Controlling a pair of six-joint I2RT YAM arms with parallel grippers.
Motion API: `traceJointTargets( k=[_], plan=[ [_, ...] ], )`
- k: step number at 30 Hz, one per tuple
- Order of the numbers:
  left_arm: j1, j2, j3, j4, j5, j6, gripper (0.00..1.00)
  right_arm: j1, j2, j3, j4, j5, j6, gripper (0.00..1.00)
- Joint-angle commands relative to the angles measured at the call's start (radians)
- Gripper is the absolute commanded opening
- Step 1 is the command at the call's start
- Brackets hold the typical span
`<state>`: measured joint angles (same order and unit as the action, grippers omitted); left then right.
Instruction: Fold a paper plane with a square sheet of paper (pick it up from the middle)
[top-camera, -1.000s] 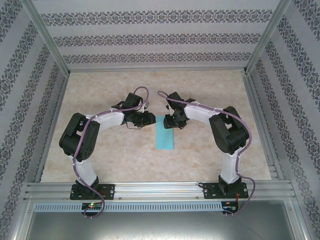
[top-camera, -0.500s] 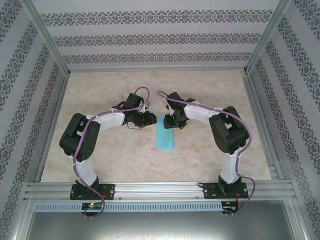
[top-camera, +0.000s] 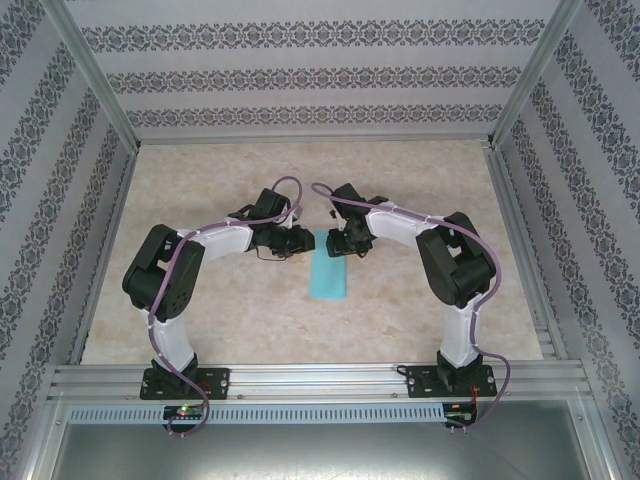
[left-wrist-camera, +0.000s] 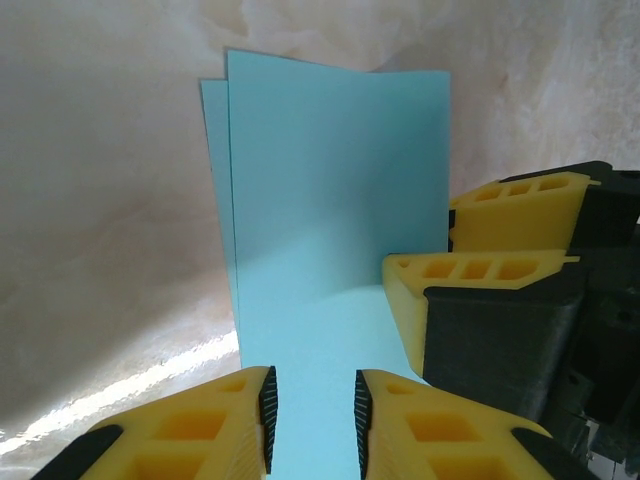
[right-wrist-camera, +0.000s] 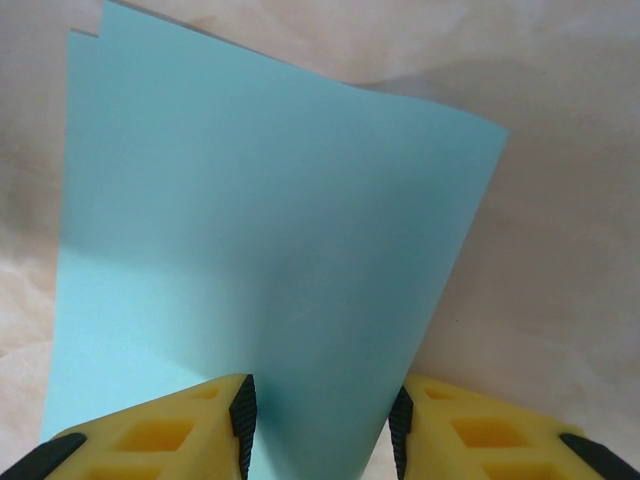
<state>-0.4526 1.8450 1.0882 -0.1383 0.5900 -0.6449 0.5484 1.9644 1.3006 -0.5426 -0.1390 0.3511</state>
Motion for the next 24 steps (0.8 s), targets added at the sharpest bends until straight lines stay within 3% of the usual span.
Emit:
traceJointTargets(
  k=[1, 24],
  plan=[
    [-0.011, -0.003, -0.014, 0.027, -0.017, -0.008, 0.3, 0.02, 0.016, 0.017, -0.009, 0.005, -0.033, 0.42],
    [-0.005, -0.064, -0.037, 0.007, -0.086, -0.004, 0.3, 0.02, 0.012, 0.002, -0.016, 0.022, -0.041, 0.41]
  ],
)
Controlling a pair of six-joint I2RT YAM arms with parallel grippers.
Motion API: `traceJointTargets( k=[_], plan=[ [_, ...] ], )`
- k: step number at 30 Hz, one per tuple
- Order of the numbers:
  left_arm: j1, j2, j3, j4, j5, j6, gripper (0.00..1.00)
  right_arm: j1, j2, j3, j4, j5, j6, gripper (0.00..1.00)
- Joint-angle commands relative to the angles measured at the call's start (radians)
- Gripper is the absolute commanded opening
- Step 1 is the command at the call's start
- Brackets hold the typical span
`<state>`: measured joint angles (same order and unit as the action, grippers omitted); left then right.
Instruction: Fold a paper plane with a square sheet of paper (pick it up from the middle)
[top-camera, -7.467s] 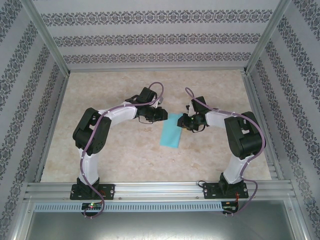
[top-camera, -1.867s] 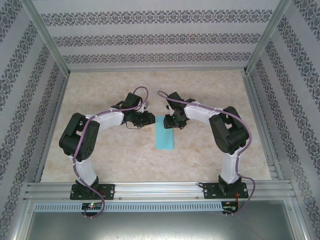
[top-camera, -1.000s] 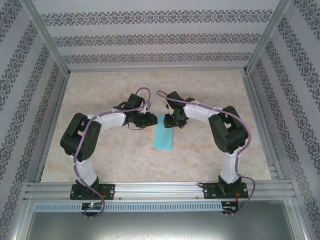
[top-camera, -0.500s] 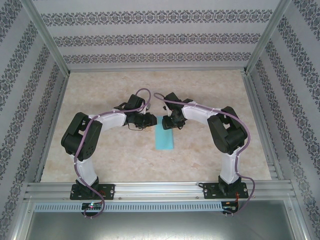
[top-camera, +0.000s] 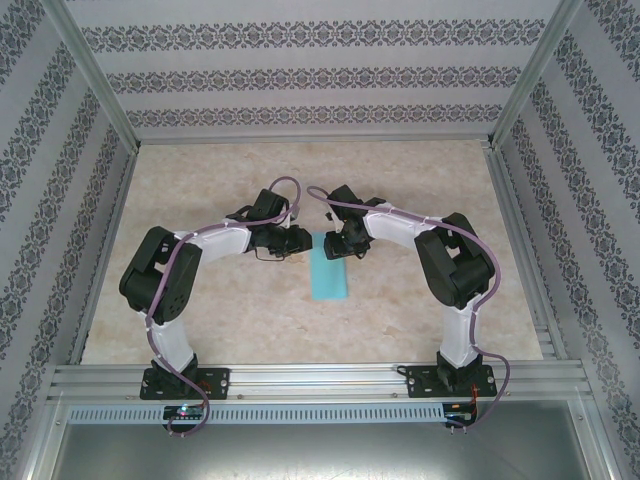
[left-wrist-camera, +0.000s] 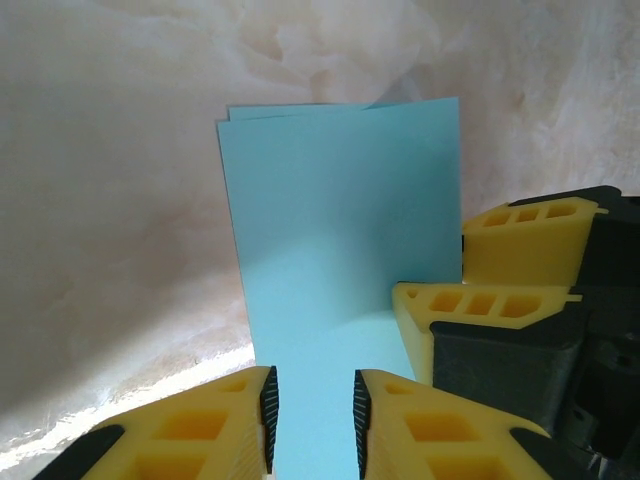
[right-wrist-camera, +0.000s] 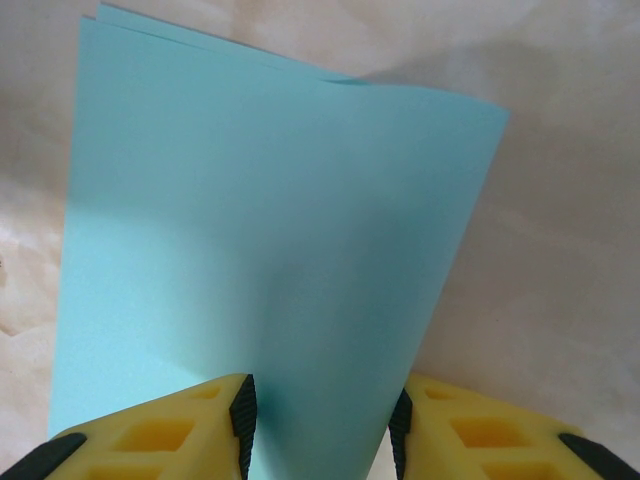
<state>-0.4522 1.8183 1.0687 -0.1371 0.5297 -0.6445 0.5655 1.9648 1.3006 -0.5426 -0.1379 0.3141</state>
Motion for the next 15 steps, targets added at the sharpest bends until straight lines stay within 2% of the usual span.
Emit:
traceJointTargets(
  k=[1, 15],
  plan=[
    [-0.006, -0.039, -0.021, 0.007, -0.028, -0.007, 0.29, -0.001, 0.01, -0.001, -0.014, 0.017, -0.001, 0.41],
    [0.008, -0.058, -0.036, 0.009, -0.038, -0.009, 0.29, -0.011, 0.0, -0.021, -0.004, -0.01, -0.014, 0.39]
  ],
)
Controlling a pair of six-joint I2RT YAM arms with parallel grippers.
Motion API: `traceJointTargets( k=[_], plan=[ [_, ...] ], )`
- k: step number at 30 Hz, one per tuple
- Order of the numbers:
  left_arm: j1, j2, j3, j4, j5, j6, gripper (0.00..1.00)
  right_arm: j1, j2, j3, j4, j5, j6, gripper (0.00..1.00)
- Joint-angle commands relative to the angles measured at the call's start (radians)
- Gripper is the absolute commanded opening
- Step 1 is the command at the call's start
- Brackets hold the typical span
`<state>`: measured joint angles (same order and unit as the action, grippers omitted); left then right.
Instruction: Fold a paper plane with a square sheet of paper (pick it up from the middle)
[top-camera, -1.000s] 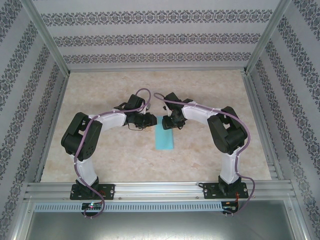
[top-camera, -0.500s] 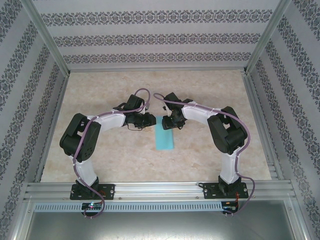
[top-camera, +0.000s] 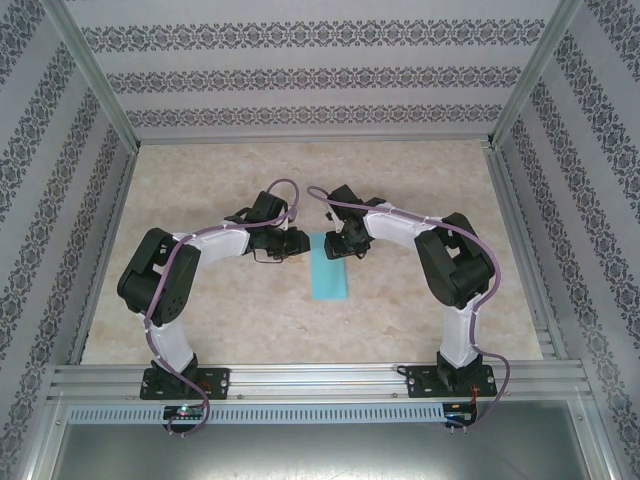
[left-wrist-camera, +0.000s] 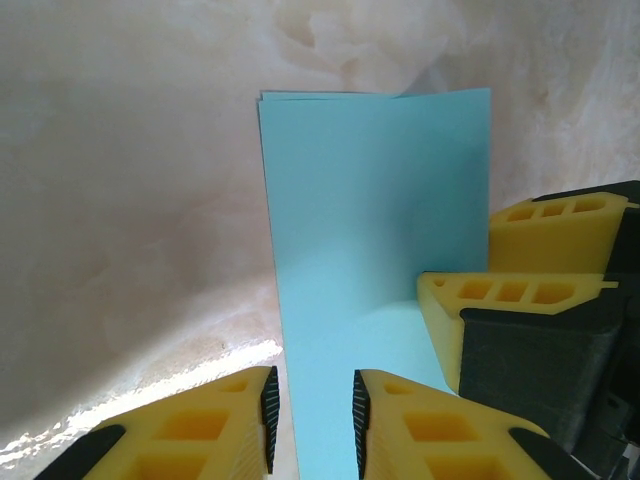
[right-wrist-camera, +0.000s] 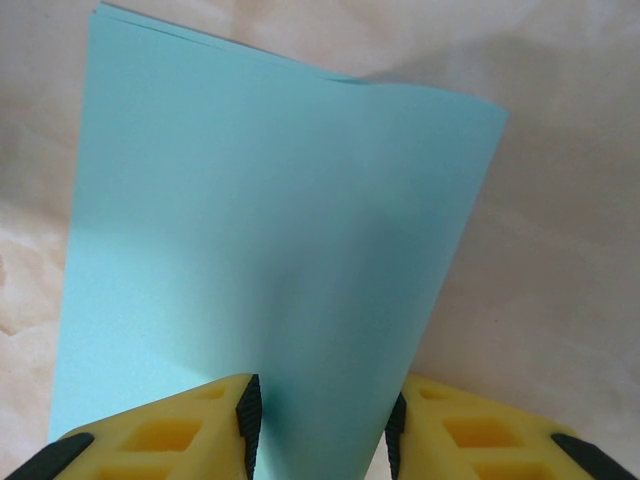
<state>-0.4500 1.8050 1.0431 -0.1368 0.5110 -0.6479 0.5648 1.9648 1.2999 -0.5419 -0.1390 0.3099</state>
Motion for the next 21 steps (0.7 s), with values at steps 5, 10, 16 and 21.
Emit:
traceJointTargets(
  k=[5, 10, 16, 21],
  plan=[
    [0.013, -0.055, -0.018, 0.01, -0.027, -0.006, 0.29, -0.019, -0.007, -0.033, 0.014, -0.032, -0.005, 0.38],
    [0.014, -0.056, -0.019, 0.01, -0.029, -0.005, 0.29, -0.02, -0.007, -0.033, 0.014, -0.035, -0.012, 0.38],
    [0.017, -0.063, -0.023, 0.011, -0.032, -0.004, 0.29, -0.023, -0.007, -0.039, 0.016, -0.045, -0.017, 0.38],
    [0.018, -0.06, -0.018, 0.008, -0.027, -0.004, 0.29, -0.022, -0.003, -0.029, 0.003, -0.036, -0.026, 0.38]
  ],
)
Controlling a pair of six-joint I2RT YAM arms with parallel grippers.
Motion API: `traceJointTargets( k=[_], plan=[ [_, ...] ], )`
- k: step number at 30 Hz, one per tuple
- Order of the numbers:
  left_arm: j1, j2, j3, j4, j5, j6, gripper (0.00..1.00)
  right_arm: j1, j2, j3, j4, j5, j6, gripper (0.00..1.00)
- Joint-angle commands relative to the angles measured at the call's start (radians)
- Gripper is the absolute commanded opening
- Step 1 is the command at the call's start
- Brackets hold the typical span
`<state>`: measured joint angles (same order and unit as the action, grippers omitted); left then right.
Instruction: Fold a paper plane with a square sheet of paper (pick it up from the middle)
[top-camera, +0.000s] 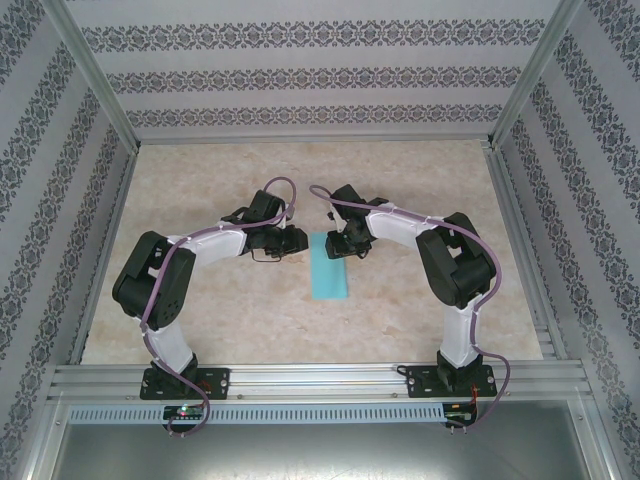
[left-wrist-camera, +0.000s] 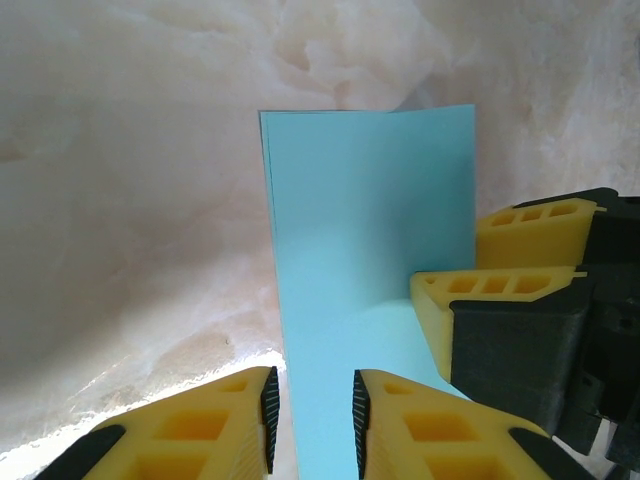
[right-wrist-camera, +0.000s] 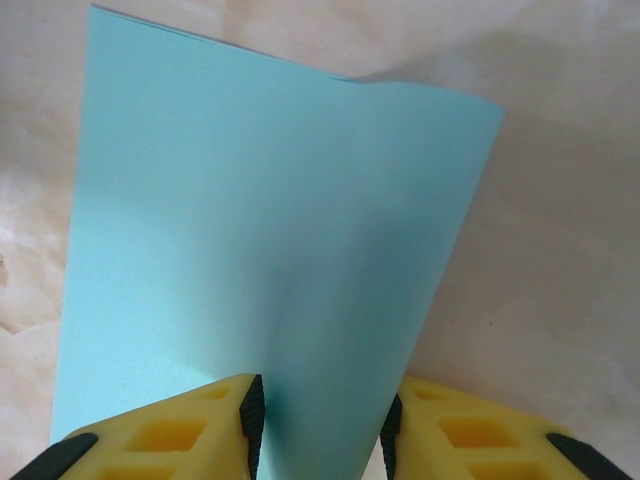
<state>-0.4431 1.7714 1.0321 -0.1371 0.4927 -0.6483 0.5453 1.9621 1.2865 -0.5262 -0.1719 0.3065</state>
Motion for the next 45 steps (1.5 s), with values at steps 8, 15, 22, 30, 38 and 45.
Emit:
traceJointTargets(
  k=[8, 15, 22, 30, 38, 45],
  plan=[
    [0.01, -0.017, 0.0, 0.019, 0.008, -0.009, 0.29, 0.005, 0.008, -0.003, -0.02, 0.014, -0.023, 0.4],
    [0.005, 0.003, 0.002, 0.037, 0.023, -0.02, 0.29, 0.01, 0.023, 0.01, -0.023, 0.018, -0.015, 0.41],
    [-0.003, 0.015, 0.005, 0.046, 0.027, -0.025, 0.29, 0.006, 0.024, 0.008, -0.025, 0.025, -0.01, 0.4],
    [-0.027, 0.044, 0.011, 0.082, 0.04, -0.049, 0.29, -0.003, 0.021, 0.001, -0.02, 0.015, 0.006, 0.4],
    [-0.051, 0.074, 0.019, 0.106, 0.045, -0.065, 0.29, -0.007, 0.019, -0.005, -0.018, 0.011, 0.008, 0.39],
    [-0.074, 0.103, 0.041, 0.114, 0.04, -0.083, 0.27, -0.003, 0.022, -0.004, -0.013, 0.008, 0.008, 0.39]
  ],
)
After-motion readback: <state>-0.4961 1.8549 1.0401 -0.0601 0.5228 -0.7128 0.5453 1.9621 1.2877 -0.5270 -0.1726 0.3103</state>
